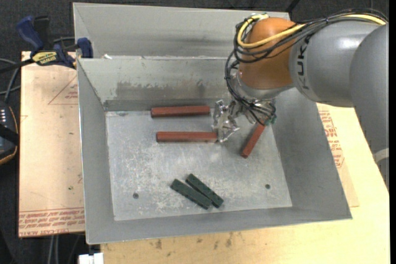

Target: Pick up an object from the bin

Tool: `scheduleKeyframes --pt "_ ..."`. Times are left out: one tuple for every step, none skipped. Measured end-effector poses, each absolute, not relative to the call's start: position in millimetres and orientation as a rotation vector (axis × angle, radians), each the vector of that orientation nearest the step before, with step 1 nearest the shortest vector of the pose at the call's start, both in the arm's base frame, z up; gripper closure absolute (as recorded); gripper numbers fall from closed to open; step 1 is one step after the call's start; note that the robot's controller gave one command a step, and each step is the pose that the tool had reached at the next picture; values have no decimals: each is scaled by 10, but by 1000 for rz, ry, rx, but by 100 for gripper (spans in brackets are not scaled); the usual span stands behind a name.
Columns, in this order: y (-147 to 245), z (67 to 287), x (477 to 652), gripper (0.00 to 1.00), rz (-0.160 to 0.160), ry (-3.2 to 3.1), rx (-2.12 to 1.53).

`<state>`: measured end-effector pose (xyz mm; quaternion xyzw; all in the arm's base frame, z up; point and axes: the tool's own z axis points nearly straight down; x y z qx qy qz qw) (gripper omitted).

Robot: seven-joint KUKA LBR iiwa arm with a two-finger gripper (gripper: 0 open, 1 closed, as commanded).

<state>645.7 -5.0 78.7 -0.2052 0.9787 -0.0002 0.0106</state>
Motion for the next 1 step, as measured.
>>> scheduleKeyframes --pt "-51 787 6457 100 -1 3054 -640"
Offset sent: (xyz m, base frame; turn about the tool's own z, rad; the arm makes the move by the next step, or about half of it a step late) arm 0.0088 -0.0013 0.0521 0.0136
